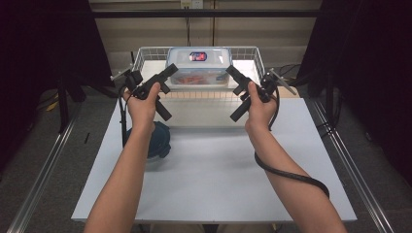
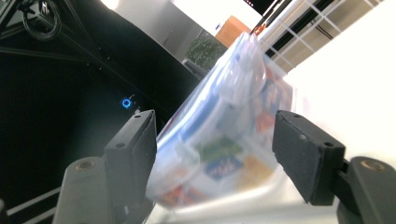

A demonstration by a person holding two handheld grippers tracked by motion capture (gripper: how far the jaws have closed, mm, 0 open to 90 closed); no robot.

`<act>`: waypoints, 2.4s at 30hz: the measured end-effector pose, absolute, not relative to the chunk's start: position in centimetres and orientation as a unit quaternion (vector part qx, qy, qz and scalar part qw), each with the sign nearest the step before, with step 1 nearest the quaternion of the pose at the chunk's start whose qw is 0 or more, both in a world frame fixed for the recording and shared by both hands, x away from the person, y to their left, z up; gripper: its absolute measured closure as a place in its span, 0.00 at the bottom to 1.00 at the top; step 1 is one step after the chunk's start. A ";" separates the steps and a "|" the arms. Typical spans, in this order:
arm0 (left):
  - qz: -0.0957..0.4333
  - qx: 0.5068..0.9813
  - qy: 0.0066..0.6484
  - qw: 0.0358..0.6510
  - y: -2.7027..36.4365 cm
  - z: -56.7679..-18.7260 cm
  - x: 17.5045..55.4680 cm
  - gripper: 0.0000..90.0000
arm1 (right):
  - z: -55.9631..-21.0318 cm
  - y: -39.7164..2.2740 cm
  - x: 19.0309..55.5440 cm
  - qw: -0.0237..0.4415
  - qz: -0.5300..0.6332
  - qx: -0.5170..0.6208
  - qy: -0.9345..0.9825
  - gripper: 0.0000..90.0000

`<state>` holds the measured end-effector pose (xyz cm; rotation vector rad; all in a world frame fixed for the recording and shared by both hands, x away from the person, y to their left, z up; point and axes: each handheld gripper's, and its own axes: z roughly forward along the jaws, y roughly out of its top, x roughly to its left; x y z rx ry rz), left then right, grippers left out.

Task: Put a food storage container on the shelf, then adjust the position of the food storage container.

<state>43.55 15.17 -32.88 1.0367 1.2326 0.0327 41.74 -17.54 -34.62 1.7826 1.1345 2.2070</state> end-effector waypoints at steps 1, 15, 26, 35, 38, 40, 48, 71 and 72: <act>0.013 0.467 0.551 0.691 15.2 -32.9 43.4 0.23 | -34.8 -17.5 41.5 0.041 0.721 0.581 0.374 0.34; 0.014 0.490 0.540 0.684 15.3 -34.9 41.0 0.15 | -36.1 -17.7 39.2 0.034 0.725 0.561 0.398 0.30; 0.019 0.506 0.532 0.679 16.4 -36.2 39.1 0.09 | -38.0 -18.5 37.6 0.022 0.722 0.553 0.415 0.26; 0.013 0.525 0.530 0.666 17.0 -37.4 38.2 0.06 | -39.3 -19.1 36.2 0.019 0.718 0.548 0.429 0.23; 0.009 0.525 0.531 0.665 17.1 -37.8 37.9 0.06 | -39.7 -19.3 35.9 0.021 0.715 0.548 0.433 0.23; 0.006 0.527 0.531 0.663 17.3 -38.1 37.8 0.06 | -40.0 -19.4 35.6 0.019 0.713 0.550 0.436 0.23; 0.009 0.532 0.529 0.661 18.1 -38.8 37.4 0.05 | -41.2 -19.5 34.6 0.016 0.706 0.547 0.449 0.23; 0.038 0.557 0.556 0.615 21.2 -40.1 37.0 0.22 | -43.3 -20.8 33.0 0.022 0.688 0.556 0.467 0.21; 0.041 0.557 0.558 0.614 21.6 -40.2 37.0 0.26 | -43.4 -20.8 33.0 0.021 0.687 0.556 0.467 0.21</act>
